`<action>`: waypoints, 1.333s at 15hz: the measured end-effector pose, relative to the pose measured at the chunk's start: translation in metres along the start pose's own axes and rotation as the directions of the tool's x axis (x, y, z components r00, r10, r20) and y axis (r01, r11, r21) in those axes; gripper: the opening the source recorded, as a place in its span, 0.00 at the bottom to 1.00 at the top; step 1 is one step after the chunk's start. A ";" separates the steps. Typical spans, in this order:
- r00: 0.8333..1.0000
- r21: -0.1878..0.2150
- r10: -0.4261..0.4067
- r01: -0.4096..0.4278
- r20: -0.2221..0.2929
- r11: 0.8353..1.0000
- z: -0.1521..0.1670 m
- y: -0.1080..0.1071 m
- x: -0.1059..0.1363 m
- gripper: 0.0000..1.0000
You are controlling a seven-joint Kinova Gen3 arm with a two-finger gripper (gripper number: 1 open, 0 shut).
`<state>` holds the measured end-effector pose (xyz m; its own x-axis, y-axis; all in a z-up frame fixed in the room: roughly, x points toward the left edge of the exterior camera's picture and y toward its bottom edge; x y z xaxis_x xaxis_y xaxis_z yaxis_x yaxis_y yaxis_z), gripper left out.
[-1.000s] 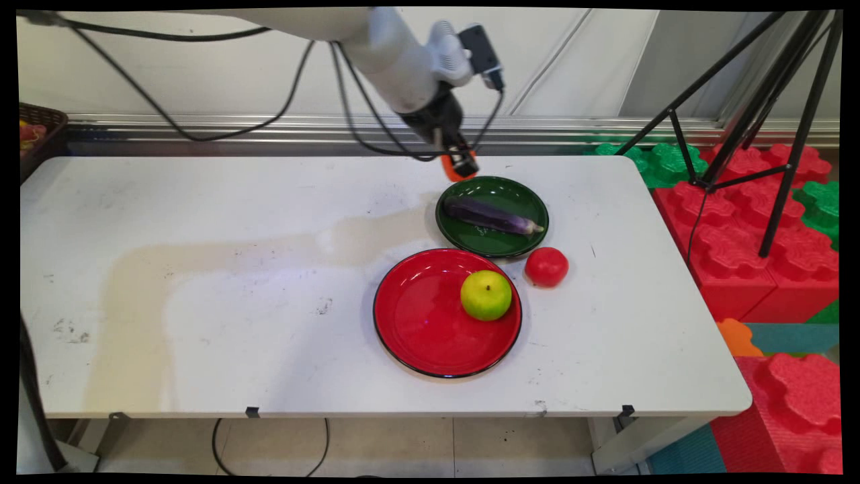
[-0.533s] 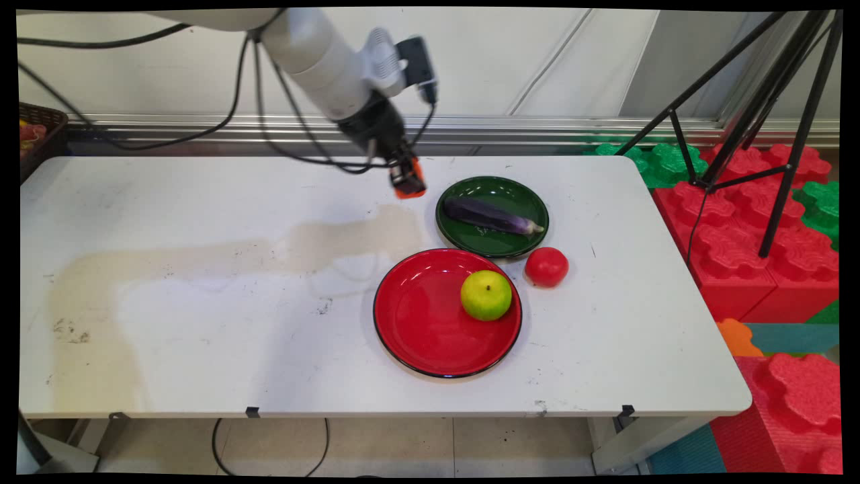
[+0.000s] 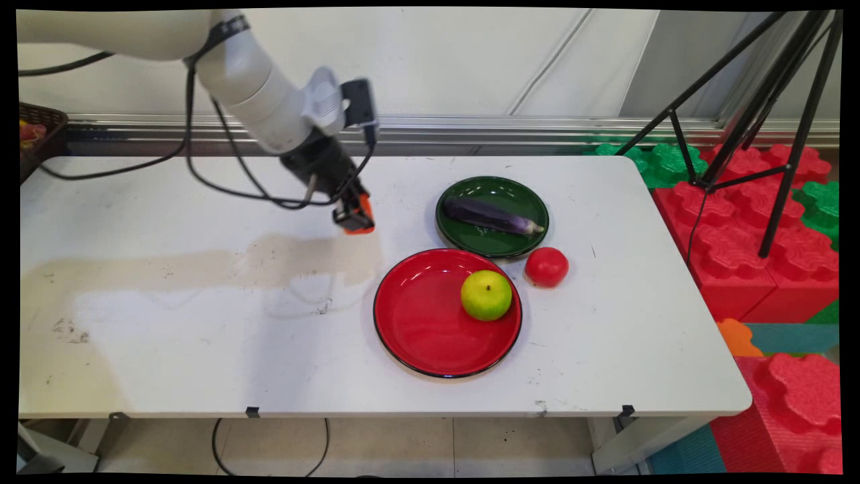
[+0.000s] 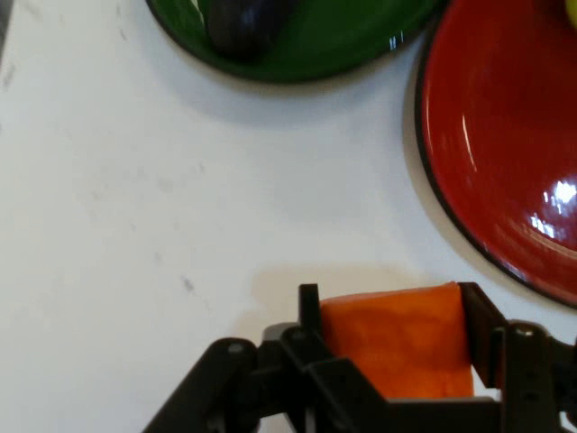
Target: Place the picked object on the table
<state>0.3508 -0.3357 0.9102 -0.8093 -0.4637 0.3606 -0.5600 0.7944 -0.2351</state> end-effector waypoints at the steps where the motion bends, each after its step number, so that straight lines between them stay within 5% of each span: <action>1: 1.000 -0.005 -0.010 0.011 0.011 1.000 0.001 0.003 -0.007 0.00; 8: 0.995 -0.030 -0.076 0.078 0.071 0.996 0.024 0.022 -0.046 0.00; 20: 0.988 -0.036 -0.108 0.113 0.107 0.993 0.057 0.036 -0.074 0.00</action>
<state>0.3803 -0.2946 0.8236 -0.7581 -0.5865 0.2850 -0.6409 0.7507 -0.1602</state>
